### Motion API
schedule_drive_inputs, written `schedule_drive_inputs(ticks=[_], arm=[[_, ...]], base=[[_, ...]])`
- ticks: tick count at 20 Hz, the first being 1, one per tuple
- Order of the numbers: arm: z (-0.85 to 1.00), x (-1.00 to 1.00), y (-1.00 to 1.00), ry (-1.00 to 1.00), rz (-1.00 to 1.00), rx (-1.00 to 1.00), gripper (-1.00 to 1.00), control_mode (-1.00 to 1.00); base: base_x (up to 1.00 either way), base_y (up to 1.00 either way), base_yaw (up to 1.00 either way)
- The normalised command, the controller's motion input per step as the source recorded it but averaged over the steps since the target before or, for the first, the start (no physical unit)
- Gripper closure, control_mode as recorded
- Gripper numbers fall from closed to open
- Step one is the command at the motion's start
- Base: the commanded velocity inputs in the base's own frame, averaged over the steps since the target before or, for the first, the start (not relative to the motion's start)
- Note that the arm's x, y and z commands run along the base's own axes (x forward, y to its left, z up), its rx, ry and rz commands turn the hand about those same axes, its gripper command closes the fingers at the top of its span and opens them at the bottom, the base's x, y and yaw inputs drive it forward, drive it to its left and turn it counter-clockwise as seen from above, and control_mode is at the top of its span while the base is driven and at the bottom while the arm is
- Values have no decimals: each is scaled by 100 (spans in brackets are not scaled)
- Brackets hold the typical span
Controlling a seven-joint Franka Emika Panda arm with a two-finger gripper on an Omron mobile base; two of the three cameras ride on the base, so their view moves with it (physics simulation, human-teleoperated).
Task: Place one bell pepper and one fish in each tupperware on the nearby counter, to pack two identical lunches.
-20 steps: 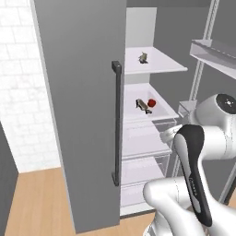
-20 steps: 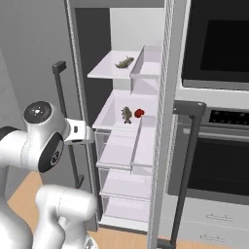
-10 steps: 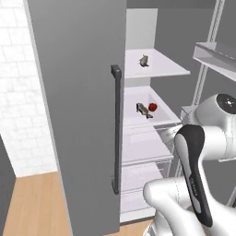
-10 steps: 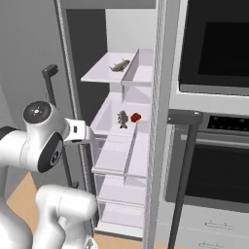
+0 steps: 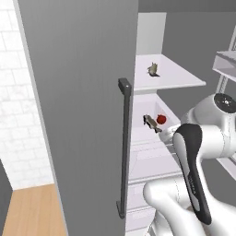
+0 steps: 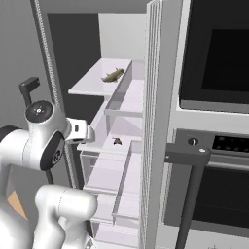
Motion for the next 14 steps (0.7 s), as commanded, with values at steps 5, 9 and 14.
schedule_drive_inputs(ticks=[5,9,14], arm=[[20,2,0,-11,-8,0,-100,-100],[60,3,0,-27,-13,3,-100,-100],[63,0,0,-17,-16,18,-100,-100]], base=[[0,0,0],[0,0,0],[0,0,0]])
